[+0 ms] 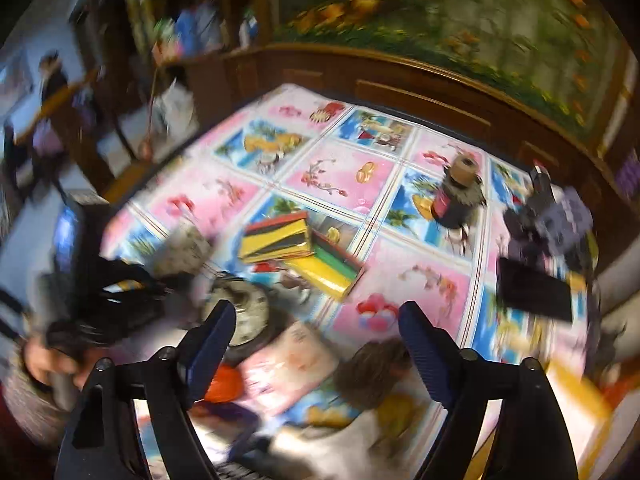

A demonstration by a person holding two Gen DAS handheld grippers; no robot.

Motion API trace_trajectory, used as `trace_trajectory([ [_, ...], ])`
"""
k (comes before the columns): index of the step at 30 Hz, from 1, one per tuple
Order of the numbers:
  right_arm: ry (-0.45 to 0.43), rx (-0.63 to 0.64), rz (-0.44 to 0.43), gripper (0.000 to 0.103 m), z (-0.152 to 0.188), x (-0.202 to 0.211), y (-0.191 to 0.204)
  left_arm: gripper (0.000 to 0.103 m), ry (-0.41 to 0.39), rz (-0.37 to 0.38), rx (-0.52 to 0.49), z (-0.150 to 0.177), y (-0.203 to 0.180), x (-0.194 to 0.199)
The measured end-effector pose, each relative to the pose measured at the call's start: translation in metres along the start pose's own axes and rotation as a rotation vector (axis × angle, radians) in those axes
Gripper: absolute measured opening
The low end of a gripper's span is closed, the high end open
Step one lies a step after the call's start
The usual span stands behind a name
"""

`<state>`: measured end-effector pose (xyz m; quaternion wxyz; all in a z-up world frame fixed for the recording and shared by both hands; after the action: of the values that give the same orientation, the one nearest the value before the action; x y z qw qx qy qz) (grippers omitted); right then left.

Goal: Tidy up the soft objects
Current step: 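Grasp the white tissue pack with the left gripper while the right grasps the sponge bag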

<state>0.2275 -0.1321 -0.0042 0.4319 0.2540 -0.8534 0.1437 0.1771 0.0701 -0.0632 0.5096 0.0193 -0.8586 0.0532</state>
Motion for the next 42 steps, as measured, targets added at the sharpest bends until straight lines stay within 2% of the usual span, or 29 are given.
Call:
trace_trajectory([
  [3, 0.08, 0.11, 0.042, 0.085, -0.006, -0.035, -0.014, 0.024, 0.002, 0.006, -0.02, 0.002, -0.005, 0.0],
  [8, 0.139, 0.208, -0.024, 0.085, -0.008, -0.067, -0.018, 0.024, 0.004, 0.001, -0.024, 0.003, -0.006, -0.001],
  [14, 0.203, 0.323, -0.032, 0.085, -0.008, -0.106, -0.017, 0.024, -0.002, -0.013, -0.031, 0.002, -0.007, -0.001],
  [22, 0.194, 0.364, -0.116, 0.085, -0.013, -0.131, -0.007, 0.024, 0.001, -0.005, -0.033, 0.003, -0.007, -0.001],
  [26, 0.225, 0.283, -0.208, 0.084, -0.008, -0.141, -0.008, 0.024, 0.0, -0.007, -0.038, 0.004, -0.008, -0.001],
  [27, 0.232, 0.265, -0.216, 0.081, -0.005, -0.143, -0.01, 0.024, 0.001, -0.005, -0.036, 0.004, -0.008, -0.001],
  [29, 0.226, 0.262, -0.173, 0.073, 0.0, -0.144, -0.017, 0.024, 0.003, 0.0, -0.032, 0.004, -0.008, -0.001],
  [30, 0.22, 0.24, -0.171, 0.066, 0.0, -0.142, -0.02, 0.024, 0.004, 0.001, -0.031, 0.004, -0.008, -0.001],
  [31, 0.212, 0.207, -0.145, 0.051, -0.001, -0.14, -0.028, 0.025, 0.004, 0.002, -0.03, 0.004, -0.007, -0.001],
  [32, 0.212, 0.183, -0.128, 0.048, 0.0, -0.139, -0.034, 0.025, 0.005, 0.003, -0.029, 0.004, -0.007, -0.001],
  [35, 0.193, 0.159, -0.09, 0.043, 0.01, -0.131, -0.039, 0.025, 0.008, 0.004, -0.029, 0.004, -0.007, 0.0],
  [40, 0.214, 0.178, -0.057, 0.042, 0.037, -0.112, -0.034, 0.026, 0.012, 0.009, -0.026, 0.005, -0.007, 0.0],
  [42, 0.226, 0.185, 0.009, 0.043, 0.046, -0.102, -0.042, 0.026, 0.012, 0.009, -0.027, 0.005, -0.008, 0.0],
])
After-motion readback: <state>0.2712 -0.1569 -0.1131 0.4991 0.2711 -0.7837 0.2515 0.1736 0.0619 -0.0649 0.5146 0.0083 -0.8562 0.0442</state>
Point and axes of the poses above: each gripper's, at about its wrist camera, not at the fingertips, and x roughly against the way its jaws point, y to its left, z to its underside, the point moved 9 cm from there along -x, roughly the way its jaws point, and after that the axes turned 1 degree about -z, right-handed, at the moved point
